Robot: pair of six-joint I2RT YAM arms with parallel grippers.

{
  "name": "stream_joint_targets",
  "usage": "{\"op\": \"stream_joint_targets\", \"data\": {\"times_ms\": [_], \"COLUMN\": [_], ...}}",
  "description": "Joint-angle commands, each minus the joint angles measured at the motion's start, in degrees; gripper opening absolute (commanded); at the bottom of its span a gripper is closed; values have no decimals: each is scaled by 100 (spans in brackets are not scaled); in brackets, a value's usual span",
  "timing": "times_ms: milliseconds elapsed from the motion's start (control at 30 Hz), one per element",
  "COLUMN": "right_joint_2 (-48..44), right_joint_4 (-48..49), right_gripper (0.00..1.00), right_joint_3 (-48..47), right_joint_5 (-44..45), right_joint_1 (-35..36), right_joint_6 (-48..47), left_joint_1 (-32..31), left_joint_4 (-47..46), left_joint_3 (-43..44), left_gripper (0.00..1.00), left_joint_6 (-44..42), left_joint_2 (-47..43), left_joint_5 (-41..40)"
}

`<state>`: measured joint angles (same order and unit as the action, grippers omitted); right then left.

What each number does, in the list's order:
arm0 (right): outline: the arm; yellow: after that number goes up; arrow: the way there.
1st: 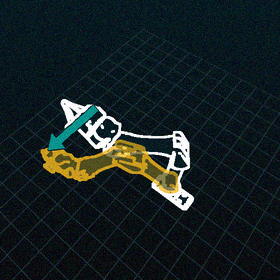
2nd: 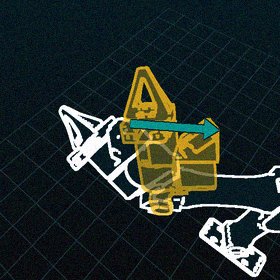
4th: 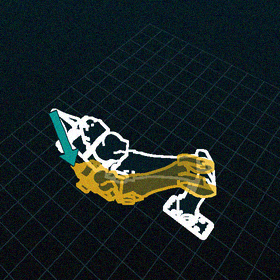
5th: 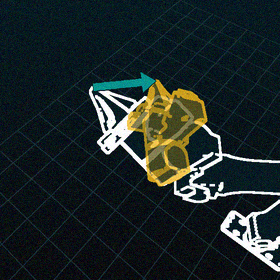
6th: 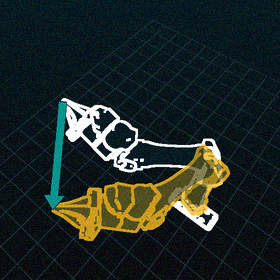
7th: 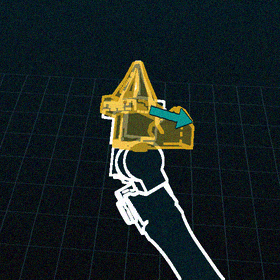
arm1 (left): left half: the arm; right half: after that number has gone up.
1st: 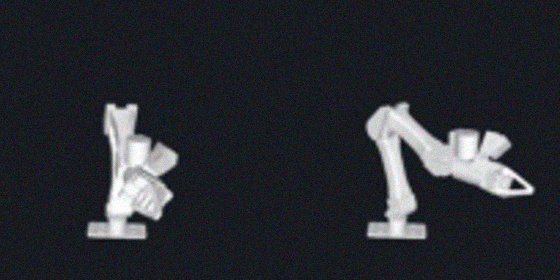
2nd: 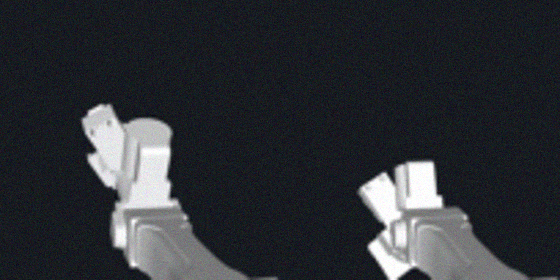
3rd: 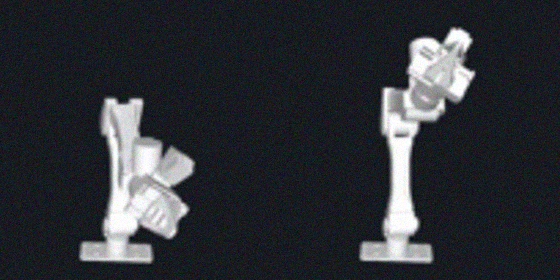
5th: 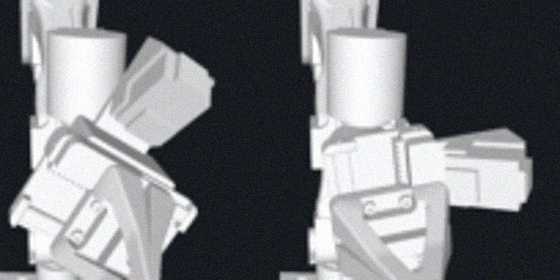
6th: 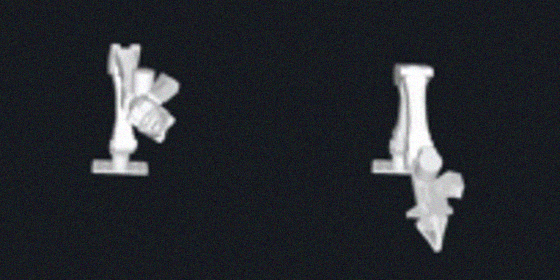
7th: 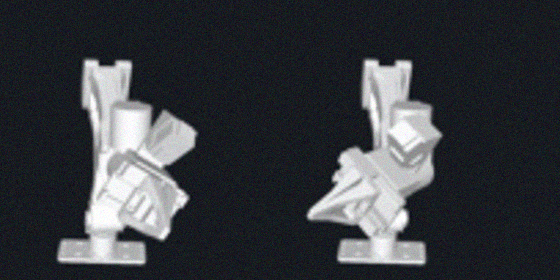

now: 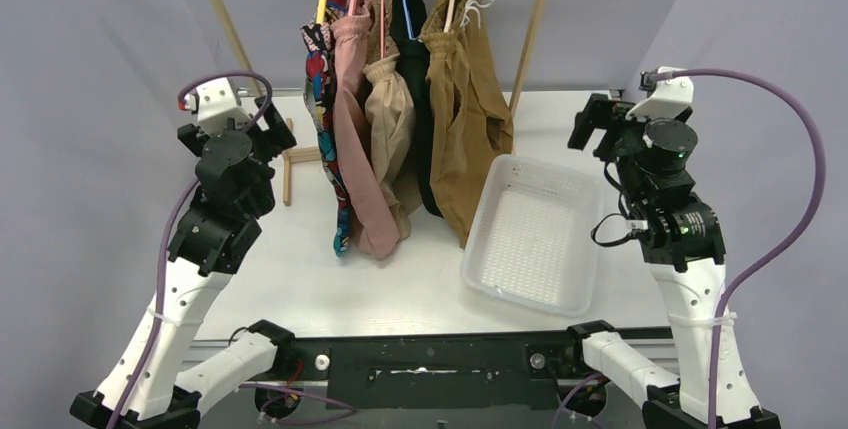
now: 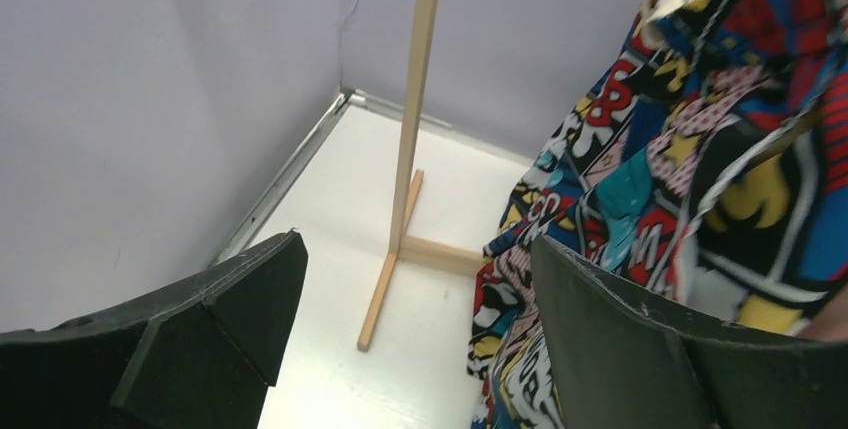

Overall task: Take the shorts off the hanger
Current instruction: Move the basket to the center of the board.

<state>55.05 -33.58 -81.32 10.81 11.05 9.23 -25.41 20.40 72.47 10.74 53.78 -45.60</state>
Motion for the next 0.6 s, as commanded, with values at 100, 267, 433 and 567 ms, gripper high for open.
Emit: {"op": "stream_joint_targets", "data": {"times_ms": [100, 267, 433, 567], "right_joint_2": [-598, -688, -236, 444], "right_joint_4": [-564, -792, -807, -657], "right_gripper": [98, 98, 98, 98], "right_joint_3": [1240, 2088, 2555, 2608], "right_joint_5": [-751, -853, -919, -1023], "right_joint_1": [-121, -196, -337, -622], "right_joint_6": [750, 1310, 1796, 1992], "left_joint_1": [435, 736, 966, 1090], "left_joint_4": [411, 212, -112, -237], "left_joint_3": [-876, -1830, -2776, -3269], "left_gripper": [84, 85, 87, 88], "left_joint_6": [956, 1286, 1704, 1882], "left_joint_2": [-548, -1123, -1583, -1695], "left_joint_5": [673, 1529, 2327, 3076]}}
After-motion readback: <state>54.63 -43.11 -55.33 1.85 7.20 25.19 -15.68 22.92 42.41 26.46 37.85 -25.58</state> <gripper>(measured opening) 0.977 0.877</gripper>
